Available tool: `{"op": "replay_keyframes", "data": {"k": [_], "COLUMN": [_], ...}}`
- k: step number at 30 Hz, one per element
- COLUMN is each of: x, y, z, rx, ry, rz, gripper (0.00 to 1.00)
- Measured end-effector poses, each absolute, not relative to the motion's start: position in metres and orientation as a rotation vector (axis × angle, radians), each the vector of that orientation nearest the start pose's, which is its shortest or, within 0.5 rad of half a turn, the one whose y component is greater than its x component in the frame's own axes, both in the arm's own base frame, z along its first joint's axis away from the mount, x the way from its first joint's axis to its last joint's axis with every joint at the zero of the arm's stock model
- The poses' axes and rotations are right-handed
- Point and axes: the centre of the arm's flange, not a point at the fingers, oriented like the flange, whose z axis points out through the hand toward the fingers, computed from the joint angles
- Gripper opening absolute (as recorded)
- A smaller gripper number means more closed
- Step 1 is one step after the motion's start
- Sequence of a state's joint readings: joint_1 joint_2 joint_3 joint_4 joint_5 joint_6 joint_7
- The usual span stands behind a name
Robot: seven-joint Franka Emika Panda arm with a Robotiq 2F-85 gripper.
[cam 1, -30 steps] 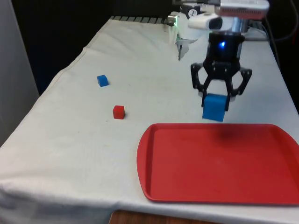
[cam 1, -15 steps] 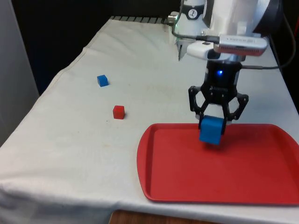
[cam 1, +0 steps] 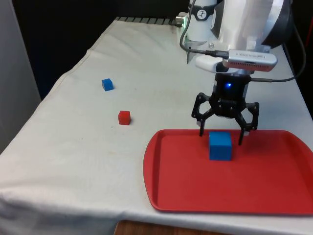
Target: Pick up the largest block and place it onto the tray.
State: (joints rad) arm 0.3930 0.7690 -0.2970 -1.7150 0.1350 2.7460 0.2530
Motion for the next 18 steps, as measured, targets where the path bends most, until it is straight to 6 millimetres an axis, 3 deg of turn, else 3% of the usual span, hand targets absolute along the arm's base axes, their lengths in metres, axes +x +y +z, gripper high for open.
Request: {"op": "replay_keyframes", "data": {"k": [9, 18], "x": [0.693, 0.699], "y": [0.087, 0.081], "z": [0.193, 0.227], "rx": [-3.155, -3.147], "ry": [0.261, 0.279], "rz": [-0.522, -0.525], "gripper": [1.0, 1.0]}}
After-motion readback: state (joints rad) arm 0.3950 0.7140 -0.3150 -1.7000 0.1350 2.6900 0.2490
